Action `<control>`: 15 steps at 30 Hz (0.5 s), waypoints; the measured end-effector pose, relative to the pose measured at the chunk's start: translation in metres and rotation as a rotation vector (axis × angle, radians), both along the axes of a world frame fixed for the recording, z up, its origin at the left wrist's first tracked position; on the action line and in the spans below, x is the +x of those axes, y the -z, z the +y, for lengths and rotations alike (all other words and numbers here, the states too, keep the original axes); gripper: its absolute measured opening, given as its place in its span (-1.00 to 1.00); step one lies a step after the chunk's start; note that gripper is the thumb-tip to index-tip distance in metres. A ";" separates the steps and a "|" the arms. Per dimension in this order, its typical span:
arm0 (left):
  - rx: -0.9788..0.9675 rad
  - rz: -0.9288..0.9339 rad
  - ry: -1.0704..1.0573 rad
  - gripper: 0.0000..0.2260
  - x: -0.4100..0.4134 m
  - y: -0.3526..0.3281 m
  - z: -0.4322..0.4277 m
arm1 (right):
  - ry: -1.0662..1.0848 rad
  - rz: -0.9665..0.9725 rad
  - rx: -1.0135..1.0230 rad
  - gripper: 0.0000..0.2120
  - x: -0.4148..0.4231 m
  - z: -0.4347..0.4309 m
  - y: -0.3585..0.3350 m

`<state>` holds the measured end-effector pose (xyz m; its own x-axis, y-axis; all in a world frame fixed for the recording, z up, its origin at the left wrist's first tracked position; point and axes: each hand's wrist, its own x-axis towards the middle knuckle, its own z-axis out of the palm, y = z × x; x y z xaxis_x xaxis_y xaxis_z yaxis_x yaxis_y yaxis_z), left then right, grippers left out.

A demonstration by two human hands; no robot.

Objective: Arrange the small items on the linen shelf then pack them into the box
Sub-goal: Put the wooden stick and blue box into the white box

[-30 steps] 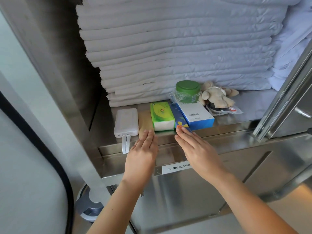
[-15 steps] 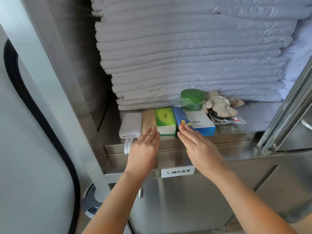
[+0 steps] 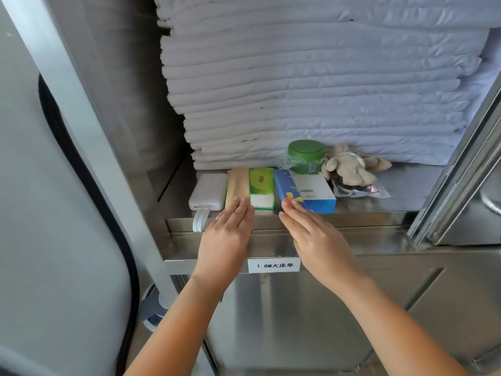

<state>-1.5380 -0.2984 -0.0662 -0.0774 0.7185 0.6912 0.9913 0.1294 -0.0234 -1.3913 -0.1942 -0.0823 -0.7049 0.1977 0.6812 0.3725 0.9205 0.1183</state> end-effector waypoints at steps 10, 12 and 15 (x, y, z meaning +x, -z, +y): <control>0.089 -0.002 -0.059 -0.65 0.044 0.003 -0.033 | -0.164 0.042 -0.029 -0.52 0.023 -0.031 -0.004; 0.088 0.005 -0.094 -0.64 0.052 0.005 -0.045 | -0.217 0.057 -0.025 -0.55 0.026 -0.039 -0.004; 0.079 -0.018 -0.165 -0.64 0.064 0.009 -0.067 | -0.298 0.084 0.009 -0.67 0.029 -0.052 -0.004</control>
